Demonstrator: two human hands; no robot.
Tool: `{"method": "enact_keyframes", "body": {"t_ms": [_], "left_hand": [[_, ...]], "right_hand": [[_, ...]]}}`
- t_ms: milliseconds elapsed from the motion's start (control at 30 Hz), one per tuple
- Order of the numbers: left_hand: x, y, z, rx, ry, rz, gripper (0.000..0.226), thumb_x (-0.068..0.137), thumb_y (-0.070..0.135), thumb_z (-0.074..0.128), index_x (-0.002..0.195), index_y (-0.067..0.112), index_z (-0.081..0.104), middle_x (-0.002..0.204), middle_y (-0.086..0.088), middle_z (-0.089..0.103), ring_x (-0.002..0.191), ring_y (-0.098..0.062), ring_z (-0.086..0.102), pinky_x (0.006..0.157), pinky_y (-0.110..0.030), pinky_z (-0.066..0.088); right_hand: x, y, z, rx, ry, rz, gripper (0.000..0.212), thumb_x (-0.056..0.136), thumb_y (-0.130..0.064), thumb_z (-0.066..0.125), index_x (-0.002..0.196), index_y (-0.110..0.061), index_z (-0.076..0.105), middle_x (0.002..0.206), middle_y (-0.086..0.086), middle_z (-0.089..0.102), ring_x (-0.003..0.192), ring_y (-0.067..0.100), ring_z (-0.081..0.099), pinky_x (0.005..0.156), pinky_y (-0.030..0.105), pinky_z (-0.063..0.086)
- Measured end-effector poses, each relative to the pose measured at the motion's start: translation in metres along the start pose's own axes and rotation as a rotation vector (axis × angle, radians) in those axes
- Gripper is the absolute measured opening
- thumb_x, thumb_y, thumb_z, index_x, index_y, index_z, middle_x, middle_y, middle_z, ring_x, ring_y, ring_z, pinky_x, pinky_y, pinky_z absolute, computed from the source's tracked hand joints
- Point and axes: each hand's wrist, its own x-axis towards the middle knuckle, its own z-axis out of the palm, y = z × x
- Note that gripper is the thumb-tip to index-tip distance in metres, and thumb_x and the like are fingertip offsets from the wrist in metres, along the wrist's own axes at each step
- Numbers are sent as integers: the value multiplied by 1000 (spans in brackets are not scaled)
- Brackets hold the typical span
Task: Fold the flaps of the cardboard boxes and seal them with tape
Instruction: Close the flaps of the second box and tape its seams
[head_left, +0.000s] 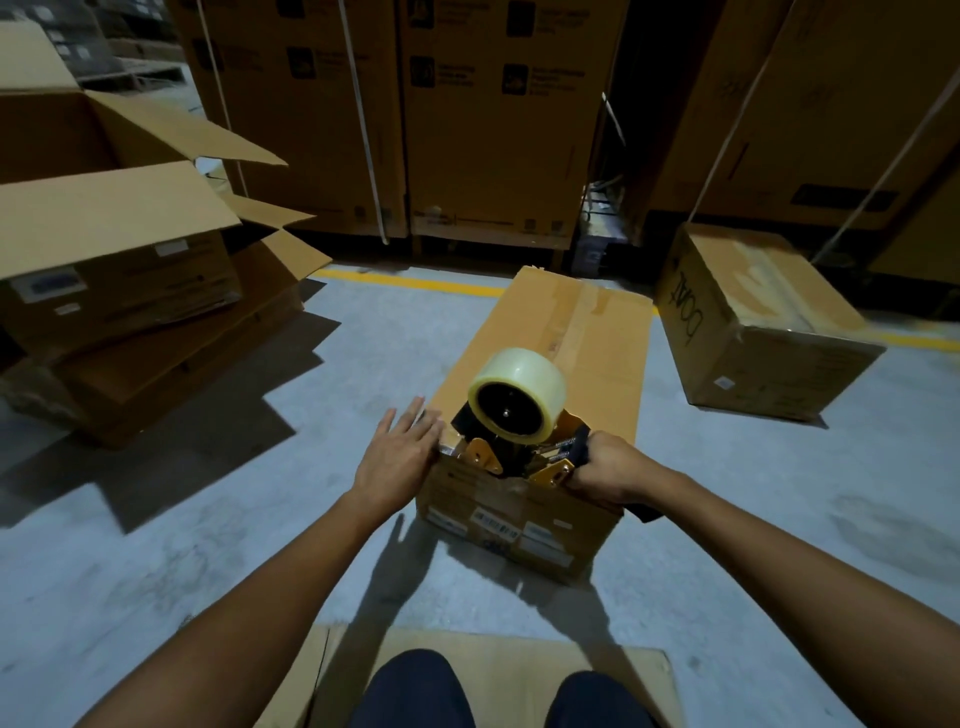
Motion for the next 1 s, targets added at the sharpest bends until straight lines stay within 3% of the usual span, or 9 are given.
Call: {"method": "enact_keyframes", "body": {"t_ms": [100,267,367,467,567,700,767,900,1000], "left_hand": [[7,31,-6,2,-103,144,31,83,17,71,114,13,72,136,-10,60,136,-30,45,115,-45,31],[9,34,1,-138,-79,79,11,82,12,69,89,8,76,121,-12,64,120,-32,56,113,-39,34],[11,32,7,-205,-58,86,42,84,4,67,124,12,68,139,-6,59,134,-27,49,117,-38,29],[11,35,7,-155,-89,68,68,92,5,58,154,19,33,161,1,29,150,-17,22,121,-32,7],[13,53,-1,-58,-165,71,70,96,13,52,158,17,19,166,-2,13,153,-20,11,123,-37,7],[12,99,-15,-54,-203,194,39,89,30,67,123,13,63,142,-6,50,137,-24,37,119,-34,20],[10,104,-11,-58,-199,168,34,87,37,68,111,13,66,135,-7,52,134,-23,38,120,-32,18],[10,92,-6,-147,-192,164,58,80,28,73,134,15,57,148,-5,47,141,-21,37,121,-28,4],[9,94,-9,-214,-213,166,86,84,20,69,157,21,23,165,2,17,152,-17,14,121,-30,-1]], "right_hand": [[0,0,3,-6,13,-2,23,81,-25,69,86,-2,69,84,19,67,71,26,58,60,38,42],[-8,0,6,-5,15,2,12,82,-18,67,85,-6,70,85,16,68,78,28,63,60,37,47],[-21,11,-1,49,16,40,13,85,-16,66,88,-4,69,76,15,64,66,24,59,53,33,45],[-46,32,-9,85,9,116,11,89,-15,64,79,-11,61,68,9,57,54,20,53,47,28,46],[-63,43,-12,80,29,116,20,89,-16,64,71,-15,56,63,7,54,51,20,49,49,30,44],[-61,39,-14,58,39,80,17,88,-25,67,78,-12,65,65,8,58,50,20,52,46,29,46],[-61,38,-14,50,34,77,18,87,-29,69,87,-11,69,69,9,61,51,20,54,47,28,48],[-68,41,-23,-7,41,86,13,85,-22,67,87,-9,65,73,12,63,55,22,57,49,29,49],[-83,57,-39,-21,31,143,9,84,-8,62,80,-12,56,66,9,57,51,20,52,48,29,46]]}}
